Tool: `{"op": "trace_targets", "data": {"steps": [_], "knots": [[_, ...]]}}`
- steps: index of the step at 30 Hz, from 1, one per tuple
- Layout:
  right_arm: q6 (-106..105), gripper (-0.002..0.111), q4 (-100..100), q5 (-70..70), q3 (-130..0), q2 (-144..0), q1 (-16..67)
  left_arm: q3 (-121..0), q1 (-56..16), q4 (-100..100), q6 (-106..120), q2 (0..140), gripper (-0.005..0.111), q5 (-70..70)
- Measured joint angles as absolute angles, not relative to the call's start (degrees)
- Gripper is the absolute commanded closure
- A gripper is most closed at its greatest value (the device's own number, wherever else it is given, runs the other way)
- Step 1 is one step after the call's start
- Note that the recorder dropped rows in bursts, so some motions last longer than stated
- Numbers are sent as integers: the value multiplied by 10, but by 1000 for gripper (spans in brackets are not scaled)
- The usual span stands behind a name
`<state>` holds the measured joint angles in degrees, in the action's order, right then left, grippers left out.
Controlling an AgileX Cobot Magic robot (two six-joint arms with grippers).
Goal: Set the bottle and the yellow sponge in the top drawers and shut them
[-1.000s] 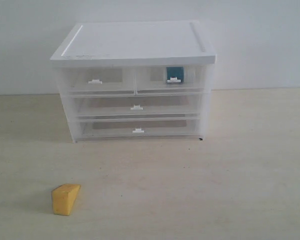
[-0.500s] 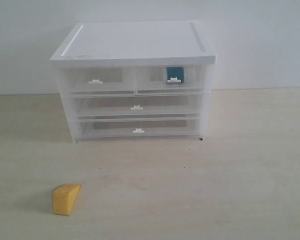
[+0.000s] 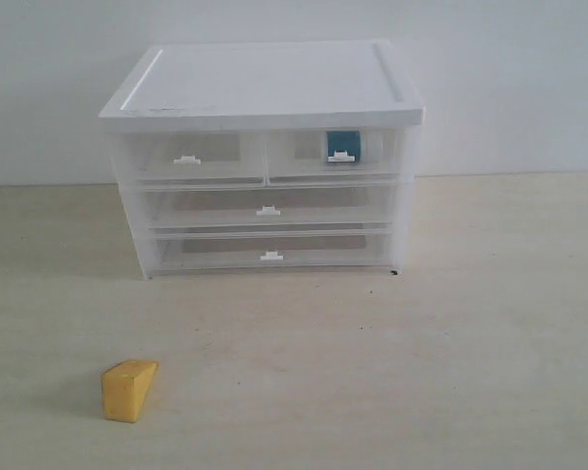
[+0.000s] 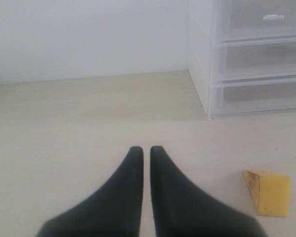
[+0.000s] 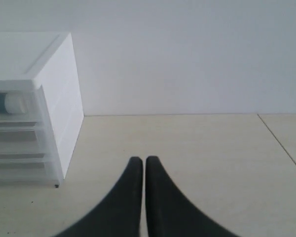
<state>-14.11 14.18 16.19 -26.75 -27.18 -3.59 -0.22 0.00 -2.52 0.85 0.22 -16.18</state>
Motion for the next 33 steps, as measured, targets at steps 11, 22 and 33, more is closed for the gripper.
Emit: {"op": "trace_targets", "data": {"steps": [11, 22, 33], "knots": [[-144, 108, 142, 149, -248, -263, -28, -2, 0, -25, 9, 2, 102, -162], [-152, 108, 142, 158, -155, -117, 0, -2, 0, -25, 9, 2, 102, -162], [-156, 108, 140, 168, -135, -97, 0, -2, 0, -25, 9, 2, 102, -162]]}}
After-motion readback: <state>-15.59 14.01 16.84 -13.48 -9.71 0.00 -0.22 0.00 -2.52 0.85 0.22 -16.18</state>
